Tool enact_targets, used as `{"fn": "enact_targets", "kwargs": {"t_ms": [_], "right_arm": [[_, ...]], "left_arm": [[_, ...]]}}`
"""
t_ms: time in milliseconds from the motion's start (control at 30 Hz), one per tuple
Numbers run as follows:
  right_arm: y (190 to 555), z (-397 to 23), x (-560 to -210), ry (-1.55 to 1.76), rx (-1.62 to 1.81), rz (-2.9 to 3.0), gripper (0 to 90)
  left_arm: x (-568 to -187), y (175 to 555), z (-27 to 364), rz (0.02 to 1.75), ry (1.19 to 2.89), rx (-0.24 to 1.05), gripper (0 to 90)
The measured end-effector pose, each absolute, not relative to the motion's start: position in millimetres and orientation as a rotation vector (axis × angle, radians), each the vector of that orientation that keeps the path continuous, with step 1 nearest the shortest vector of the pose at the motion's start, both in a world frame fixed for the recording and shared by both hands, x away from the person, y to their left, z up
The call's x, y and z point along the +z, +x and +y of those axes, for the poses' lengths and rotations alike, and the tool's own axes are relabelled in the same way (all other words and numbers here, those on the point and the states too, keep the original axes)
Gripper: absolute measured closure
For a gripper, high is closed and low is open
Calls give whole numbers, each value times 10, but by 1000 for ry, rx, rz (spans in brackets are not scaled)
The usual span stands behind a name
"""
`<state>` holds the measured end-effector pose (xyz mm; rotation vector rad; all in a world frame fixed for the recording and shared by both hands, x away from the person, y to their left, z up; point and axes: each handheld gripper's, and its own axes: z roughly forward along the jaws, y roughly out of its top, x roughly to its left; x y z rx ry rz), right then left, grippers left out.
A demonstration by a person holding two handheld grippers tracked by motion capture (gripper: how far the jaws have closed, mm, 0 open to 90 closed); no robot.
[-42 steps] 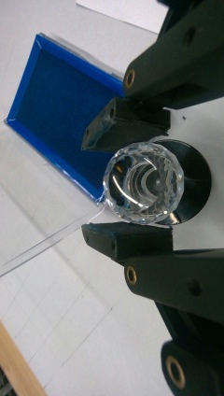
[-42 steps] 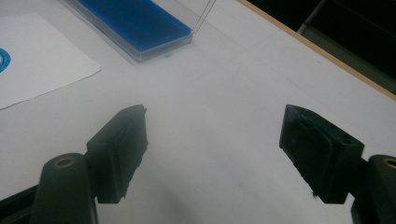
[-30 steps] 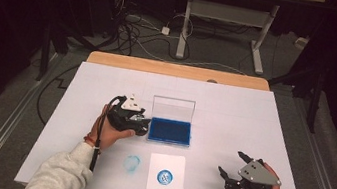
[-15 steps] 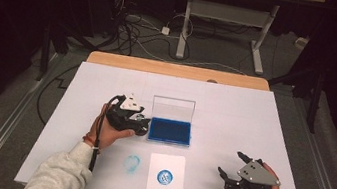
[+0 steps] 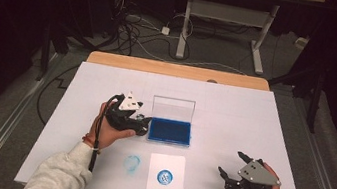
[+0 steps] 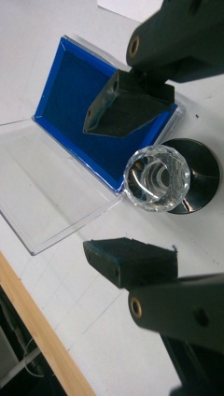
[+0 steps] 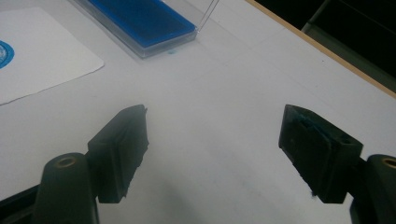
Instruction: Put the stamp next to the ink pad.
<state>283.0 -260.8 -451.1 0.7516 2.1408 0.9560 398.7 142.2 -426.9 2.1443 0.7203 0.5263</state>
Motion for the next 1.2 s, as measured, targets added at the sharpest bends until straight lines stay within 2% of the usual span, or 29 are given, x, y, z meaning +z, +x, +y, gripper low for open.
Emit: {"fn": "enact_targets", "kwargs": {"t_ms": [300, 467, 1200], "right_arm": [[2827, -2602, -4509, 750, 953, 2141, 239], [2824, -2597, -4508, 749, 955, 2140, 239], [2810, -2587, -4490, 740, 964, 2137, 239]], "left_arm": [[-4234, 3942, 1373, 712, 2130, 579, 188], [-4215, 3911, 1355, 682, 2113, 576, 151], [-4079, 3716, 1292, 574, 2088, 618, 156]]}}
